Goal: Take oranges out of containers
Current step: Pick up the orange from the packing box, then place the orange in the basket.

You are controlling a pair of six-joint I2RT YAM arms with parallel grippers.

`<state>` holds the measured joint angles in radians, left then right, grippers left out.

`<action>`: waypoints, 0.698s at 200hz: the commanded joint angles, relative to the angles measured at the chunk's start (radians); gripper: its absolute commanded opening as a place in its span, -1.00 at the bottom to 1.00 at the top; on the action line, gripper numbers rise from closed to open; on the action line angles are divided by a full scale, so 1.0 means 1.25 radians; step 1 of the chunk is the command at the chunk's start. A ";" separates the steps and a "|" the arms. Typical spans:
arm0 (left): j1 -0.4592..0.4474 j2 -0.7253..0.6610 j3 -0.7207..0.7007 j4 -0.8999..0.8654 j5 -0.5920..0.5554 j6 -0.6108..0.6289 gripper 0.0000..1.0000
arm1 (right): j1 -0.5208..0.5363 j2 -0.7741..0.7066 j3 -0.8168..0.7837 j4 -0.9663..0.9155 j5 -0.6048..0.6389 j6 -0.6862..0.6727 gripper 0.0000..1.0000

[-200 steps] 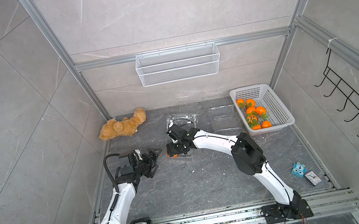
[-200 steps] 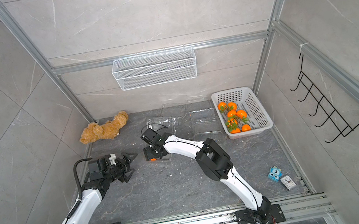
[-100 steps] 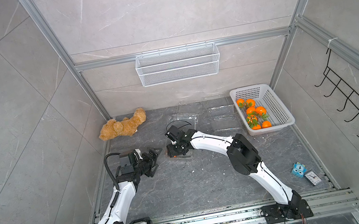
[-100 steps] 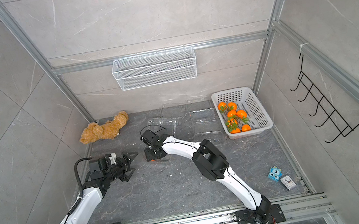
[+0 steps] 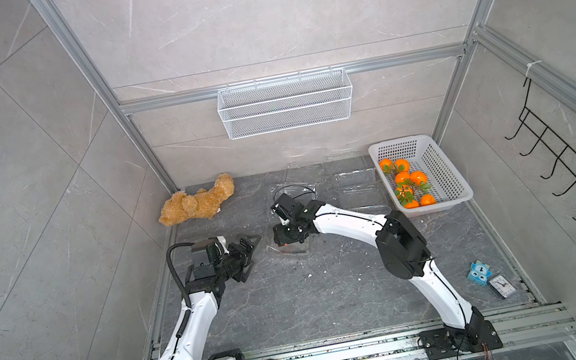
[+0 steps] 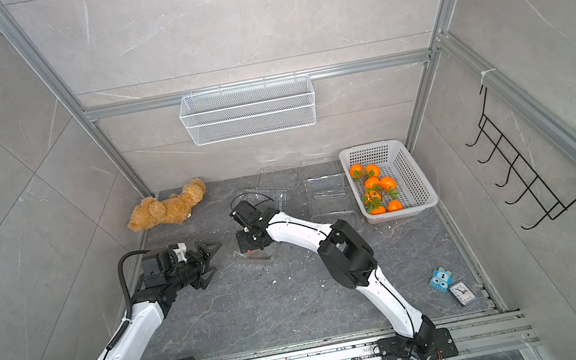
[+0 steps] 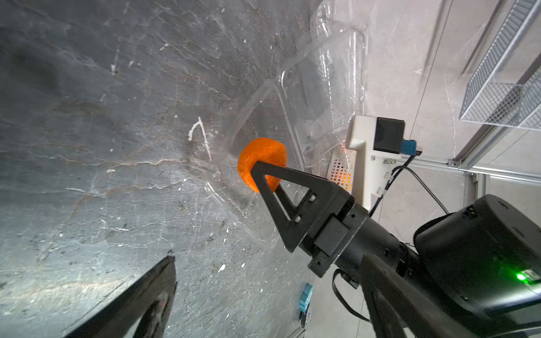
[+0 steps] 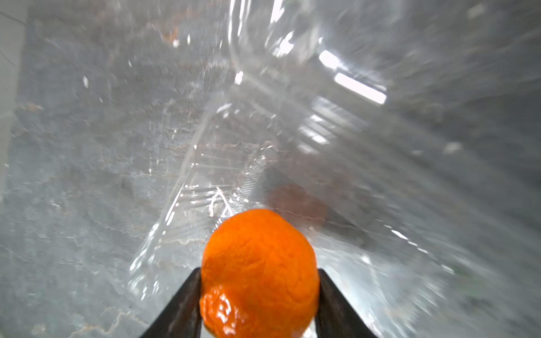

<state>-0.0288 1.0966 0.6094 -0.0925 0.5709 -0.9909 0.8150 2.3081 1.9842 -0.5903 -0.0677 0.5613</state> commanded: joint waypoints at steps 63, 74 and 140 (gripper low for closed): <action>-0.354 0.182 0.325 -0.023 -0.211 0.120 0.99 | -0.218 -0.373 -0.240 0.035 0.006 -0.052 0.03; -0.401 0.235 0.382 -0.023 -0.235 0.130 0.99 | -0.265 -0.411 -0.267 0.033 0.003 -0.060 0.04; -0.585 0.566 0.765 -0.018 -0.237 0.152 0.99 | -0.576 -0.495 -0.375 0.051 -0.048 -0.075 0.05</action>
<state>-0.7113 1.7084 1.4105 -0.1265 0.2855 -0.8421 0.1871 1.7058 1.5642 -0.5411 -0.0875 0.4843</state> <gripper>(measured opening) 0.996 0.551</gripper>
